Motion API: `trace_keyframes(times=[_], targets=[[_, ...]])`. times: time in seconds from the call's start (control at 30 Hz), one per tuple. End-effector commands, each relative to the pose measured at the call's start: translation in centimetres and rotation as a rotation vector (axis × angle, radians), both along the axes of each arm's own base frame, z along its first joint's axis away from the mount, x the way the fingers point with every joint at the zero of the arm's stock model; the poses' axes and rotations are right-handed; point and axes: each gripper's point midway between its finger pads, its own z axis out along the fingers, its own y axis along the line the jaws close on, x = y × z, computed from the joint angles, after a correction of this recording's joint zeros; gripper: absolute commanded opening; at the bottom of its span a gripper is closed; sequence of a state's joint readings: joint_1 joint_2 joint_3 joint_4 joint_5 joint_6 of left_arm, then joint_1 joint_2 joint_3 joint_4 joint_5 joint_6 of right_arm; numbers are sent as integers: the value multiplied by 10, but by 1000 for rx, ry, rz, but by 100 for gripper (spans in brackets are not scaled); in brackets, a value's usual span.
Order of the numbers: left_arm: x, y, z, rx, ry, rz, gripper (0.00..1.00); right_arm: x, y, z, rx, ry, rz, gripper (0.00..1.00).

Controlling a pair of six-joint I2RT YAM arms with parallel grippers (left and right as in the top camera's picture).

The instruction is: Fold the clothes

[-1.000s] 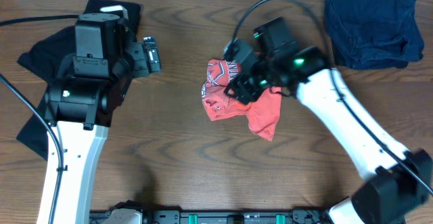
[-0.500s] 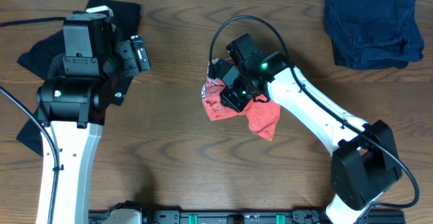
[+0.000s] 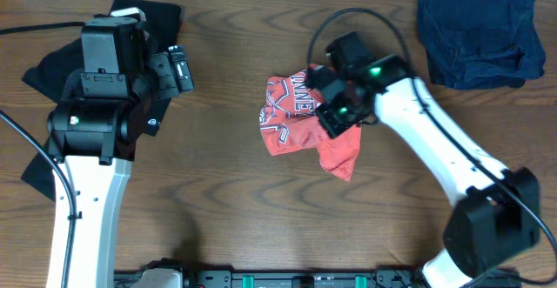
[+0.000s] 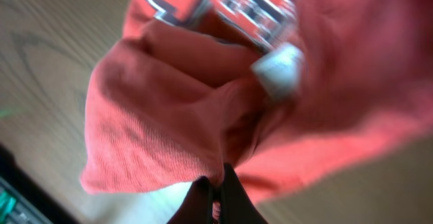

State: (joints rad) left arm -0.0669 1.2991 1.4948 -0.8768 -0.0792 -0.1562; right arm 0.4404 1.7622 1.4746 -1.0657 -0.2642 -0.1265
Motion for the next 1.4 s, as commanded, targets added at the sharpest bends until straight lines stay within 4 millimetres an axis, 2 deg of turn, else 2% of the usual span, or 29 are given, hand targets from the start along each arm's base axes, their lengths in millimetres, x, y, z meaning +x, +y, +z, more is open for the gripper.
trace_keyframes(times=[0.0,0.1,0.4,0.53,0.6,0.67,0.7,0.77,0.87,1.0,1.13,1.23,1.37], targets=[[0,4,5,17,-9,5,98,3,-26,22,4,3,-114,1],[0,4,5,17,-8,5,98,-10,-45,10,-37,93,-147,1],[0,4,5,17,-8,5,98,-40,-70,-29,-143,219,-202,1],[0,4,5,17,-8,5,98,-48,-83,-33,-165,262,-232,1],[0,4,5,17,-8,5,98,-49,-88,-33,-168,275,-246,10],[0,4,5,17,-7,5,98,-51,-92,-32,-171,286,-250,29],[0,4,5,17,-7,4,98,-51,-93,-32,-172,288,-249,36],[0,4,5,17,-7,4,98,-50,-93,-30,-168,278,-244,42],[0,4,5,18,-7,5,98,-37,-89,-18,-146,221,-230,45],[0,4,5,17,-7,4,98,-1,-76,9,-86,70,-220,51],[1,4,3,17,-4,5,98,38,-45,27,13,-113,-181,56],[2,4,2,18,1,5,98,54,-22,27,43,-185,-143,56],[3,4,0,18,5,5,98,69,7,9,47,-226,-111,56]])
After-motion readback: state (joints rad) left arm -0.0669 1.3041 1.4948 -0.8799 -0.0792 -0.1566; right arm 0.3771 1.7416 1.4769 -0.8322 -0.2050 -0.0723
